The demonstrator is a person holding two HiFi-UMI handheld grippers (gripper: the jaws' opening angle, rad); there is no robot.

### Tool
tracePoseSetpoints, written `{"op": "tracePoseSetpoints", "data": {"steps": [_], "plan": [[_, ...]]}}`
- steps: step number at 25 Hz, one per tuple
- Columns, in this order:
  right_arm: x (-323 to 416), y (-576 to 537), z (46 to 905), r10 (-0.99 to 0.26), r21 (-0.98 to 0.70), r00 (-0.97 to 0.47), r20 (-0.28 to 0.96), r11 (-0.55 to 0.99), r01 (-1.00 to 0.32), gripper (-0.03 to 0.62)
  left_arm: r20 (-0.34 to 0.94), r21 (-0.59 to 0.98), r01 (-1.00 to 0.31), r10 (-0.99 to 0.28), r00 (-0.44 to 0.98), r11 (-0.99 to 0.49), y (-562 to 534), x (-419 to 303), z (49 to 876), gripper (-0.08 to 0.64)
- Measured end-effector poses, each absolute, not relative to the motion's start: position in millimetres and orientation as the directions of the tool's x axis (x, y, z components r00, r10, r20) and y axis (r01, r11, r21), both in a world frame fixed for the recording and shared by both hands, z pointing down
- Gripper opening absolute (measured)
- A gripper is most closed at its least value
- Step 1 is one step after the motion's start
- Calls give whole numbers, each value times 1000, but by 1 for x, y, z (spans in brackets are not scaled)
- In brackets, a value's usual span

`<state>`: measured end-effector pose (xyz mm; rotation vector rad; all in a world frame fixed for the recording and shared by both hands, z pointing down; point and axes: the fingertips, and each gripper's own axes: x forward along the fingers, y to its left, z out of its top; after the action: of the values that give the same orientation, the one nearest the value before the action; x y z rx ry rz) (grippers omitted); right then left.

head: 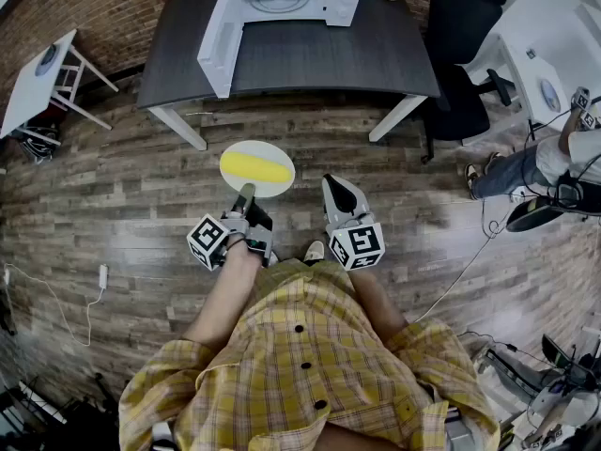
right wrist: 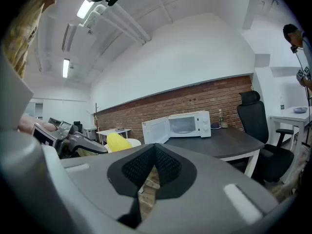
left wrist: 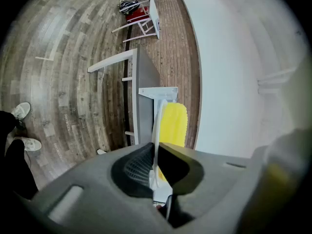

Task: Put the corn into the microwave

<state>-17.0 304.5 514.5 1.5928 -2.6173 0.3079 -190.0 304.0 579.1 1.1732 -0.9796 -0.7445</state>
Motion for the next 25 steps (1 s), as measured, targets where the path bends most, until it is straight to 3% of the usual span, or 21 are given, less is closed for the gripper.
{"op": "tracePoseSetpoints", "data": {"steps": [25], "plan": [[47,292,513,-858,-142,-500,120,483,-864,3,218,974,-22,-913,344,224,295,-131,575,20]]}}
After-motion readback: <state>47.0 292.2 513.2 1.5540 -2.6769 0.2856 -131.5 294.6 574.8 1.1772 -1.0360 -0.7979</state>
